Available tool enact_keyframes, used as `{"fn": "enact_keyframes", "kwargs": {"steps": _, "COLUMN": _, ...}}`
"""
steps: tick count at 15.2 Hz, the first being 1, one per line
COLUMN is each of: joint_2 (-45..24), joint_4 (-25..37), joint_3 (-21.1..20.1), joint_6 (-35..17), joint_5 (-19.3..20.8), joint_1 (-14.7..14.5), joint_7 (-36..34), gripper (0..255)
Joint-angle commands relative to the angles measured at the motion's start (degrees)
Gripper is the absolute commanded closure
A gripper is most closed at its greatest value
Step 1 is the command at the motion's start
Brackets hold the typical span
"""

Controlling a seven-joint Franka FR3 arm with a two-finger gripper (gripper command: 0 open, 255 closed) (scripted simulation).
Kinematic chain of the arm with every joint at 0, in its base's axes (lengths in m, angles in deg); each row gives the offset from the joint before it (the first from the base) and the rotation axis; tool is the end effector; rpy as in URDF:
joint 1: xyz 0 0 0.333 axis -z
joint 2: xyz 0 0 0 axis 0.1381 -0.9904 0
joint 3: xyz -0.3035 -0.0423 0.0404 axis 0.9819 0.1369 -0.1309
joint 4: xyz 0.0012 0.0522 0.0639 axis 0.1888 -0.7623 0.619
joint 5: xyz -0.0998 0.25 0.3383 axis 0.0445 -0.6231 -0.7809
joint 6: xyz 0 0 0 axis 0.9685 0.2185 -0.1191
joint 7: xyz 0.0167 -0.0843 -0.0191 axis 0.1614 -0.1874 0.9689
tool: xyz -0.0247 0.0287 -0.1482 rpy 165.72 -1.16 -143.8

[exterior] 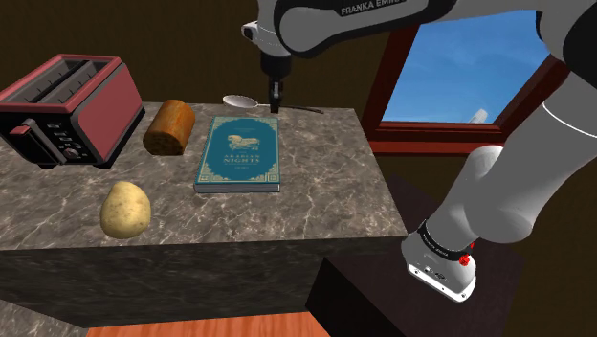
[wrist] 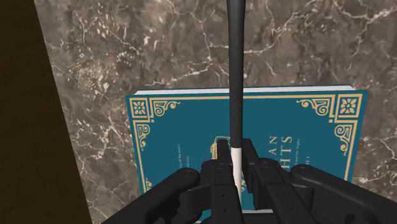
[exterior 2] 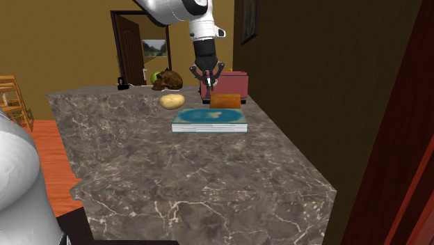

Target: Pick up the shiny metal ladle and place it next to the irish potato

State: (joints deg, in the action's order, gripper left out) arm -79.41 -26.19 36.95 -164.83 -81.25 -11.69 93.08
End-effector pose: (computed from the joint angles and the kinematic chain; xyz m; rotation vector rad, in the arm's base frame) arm 0.5559 0.2065 0.4358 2.7544 1.2999 0.1107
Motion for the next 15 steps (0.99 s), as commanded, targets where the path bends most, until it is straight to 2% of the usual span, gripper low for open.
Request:
{"fn": "enact_keyframes", "kwargs": {"steps": 1, "joint_2": 0.1, "joint_4": -0.2, "joint_3": -1.3, "joint_6": 0.1, "joint_5": 0.1, "joint_1": -1.2, "joint_7": -2.6, "gripper": 255}}
{"fn": "enact_keyframes", "kwargs": {"steps": 8, "joint_2": -1.3, "joint_4": 1.7, "joint_3": -6.4, "joint_6": 1.5, "joint_5": 0.7, "joint_1": -5.7, "joint_7": -12.4, "gripper": 255}}
{"fn": "enact_keyframes", "kwargs": {"steps": 15, "joint_2": -5.5, "joint_4": 6.9, "joint_3": -11.1, "joint_6": 3.7, "joint_5": 1.9, "joint_1": -10.5, "joint_7": -22.1, "gripper": 255}}
